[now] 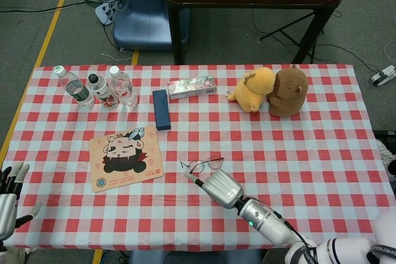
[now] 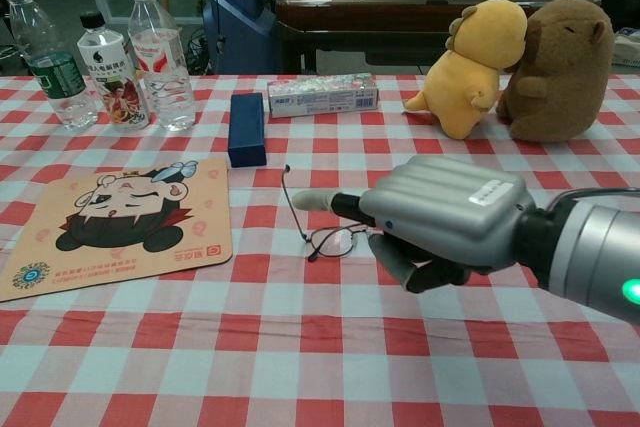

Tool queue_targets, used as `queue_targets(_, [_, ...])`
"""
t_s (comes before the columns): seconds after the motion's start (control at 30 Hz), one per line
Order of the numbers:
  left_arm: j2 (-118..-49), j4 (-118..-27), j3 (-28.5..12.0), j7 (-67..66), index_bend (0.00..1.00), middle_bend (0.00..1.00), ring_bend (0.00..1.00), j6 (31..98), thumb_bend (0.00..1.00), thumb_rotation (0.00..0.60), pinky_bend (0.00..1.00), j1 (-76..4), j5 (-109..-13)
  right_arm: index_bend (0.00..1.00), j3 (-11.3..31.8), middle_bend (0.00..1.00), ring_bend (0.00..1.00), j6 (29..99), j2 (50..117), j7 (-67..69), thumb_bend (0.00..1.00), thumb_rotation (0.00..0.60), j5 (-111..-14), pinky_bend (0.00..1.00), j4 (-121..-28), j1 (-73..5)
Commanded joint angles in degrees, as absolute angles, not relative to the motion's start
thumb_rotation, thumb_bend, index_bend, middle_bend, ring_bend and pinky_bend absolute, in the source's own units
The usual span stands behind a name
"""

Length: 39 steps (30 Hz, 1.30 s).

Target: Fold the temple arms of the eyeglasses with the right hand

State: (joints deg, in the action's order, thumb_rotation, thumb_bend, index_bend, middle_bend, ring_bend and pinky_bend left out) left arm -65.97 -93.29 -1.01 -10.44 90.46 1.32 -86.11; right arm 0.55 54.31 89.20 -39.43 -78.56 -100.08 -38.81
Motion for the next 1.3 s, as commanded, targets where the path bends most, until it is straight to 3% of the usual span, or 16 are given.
queue_targets(0.03, [-65.98, -93.04, -1.00, -10.14, 0.00, 0.00, 0.00, 90.50, 0.25, 0.600, 0.00, 1.42, -86.02, 0.00, 2.03, 1.00, 1.00, 54.35, 92.19, -46.26, 0.79, 0.600, -75.55, 1.00, -98.49, -40.38])
queue_targets(0.53, [-66.27, -91.43, -1.14, -8.68, 0.00, 0.00, 0.00, 90.08, 0.25, 0.600, 0.00, 1.59, -85.20, 0.00, 4.95, 1.00, 1.00, 55.86, 97.57, -53.46, 0.79, 0.600, -68.54, 1.00, -94.48, -43.36])
queue_targets(1.3, [-66.76, -91.73, -0.84, -9.36, 0.00, 0.00, 0.00, 89.80, 0.25, 0.600, 0.00, 1.32, -85.99, 0.00, 2.37, 1.00, 1.00, 57.91, 93.39, -46.73, 0.79, 0.600, -62.41, 1.00, -95.23, -40.17])
